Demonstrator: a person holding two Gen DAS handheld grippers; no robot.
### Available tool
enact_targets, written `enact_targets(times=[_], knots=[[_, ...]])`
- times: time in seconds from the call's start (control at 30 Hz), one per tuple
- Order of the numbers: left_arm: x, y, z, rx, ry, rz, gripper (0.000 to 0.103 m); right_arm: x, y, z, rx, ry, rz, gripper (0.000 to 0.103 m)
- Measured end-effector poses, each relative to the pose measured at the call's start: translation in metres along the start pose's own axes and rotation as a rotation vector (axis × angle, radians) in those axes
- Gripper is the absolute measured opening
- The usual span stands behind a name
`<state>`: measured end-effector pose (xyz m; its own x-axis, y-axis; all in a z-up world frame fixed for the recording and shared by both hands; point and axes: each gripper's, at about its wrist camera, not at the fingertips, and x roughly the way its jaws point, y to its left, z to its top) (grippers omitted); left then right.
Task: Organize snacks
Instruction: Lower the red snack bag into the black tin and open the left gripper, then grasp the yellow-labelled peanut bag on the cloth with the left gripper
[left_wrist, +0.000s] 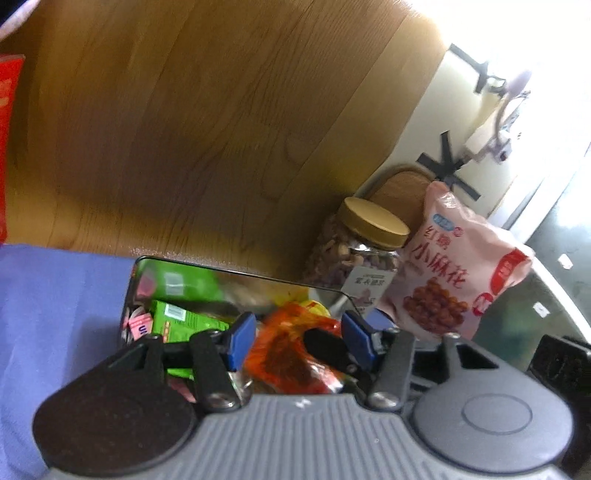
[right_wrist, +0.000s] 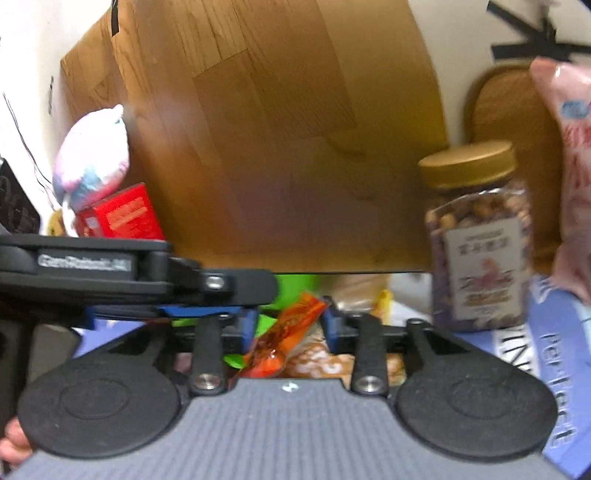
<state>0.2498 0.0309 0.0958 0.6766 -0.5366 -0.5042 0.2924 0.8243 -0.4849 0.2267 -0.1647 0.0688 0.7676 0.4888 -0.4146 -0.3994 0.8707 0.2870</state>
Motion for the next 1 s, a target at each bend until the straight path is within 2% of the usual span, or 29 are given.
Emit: enact_targets(times=[0.17,0.33,0.57,0.67,0.73,0.8,0.87,1.0], knots=[[-0.040,-0.011,-0.019,0.044,-0.015,-0.025,0.052,-0.039,-0.017,-0.013,0.107,-0.064,0.010,0.043],[-0.062,-0.021,-0.059,0.083,0.055,-0.054,0.052,-0.087,-0.024,-0.045,0.200,-0.073,0.055,0.043],[-0.071,-0.015,-0.112,0.042,0.173,-0.091,0.052,-0.128,-0.011,-0.104,0.253,0.058,0.100,0.043],[-0.065,-0.017,-0.124,0.042,0.215,-0.093,0.052,-0.136,0.004,-0.121,0.200,0.119,0.115,0.043],[-0.058,-0.020,-0.127,0.051,0.243,-0.099,0.052,-0.140,0.017,-0.131,0.133,0.143,0.112,0.047],[-0.048,-0.022,-0.133,0.055,0.288,-0.085,0.053,-0.140,0.032,-0.137,0.063,0.166,0.115,0.056],[-0.039,-0.023,-0.139,0.045,0.323,-0.070,0.055,-0.136,0.045,-0.142,-0.013,0.188,0.098,0.056],[-0.041,-0.033,-0.149,0.083,0.312,-0.059,0.055,-0.128,0.063,-0.148,-0.138,0.181,0.036,0.054]])
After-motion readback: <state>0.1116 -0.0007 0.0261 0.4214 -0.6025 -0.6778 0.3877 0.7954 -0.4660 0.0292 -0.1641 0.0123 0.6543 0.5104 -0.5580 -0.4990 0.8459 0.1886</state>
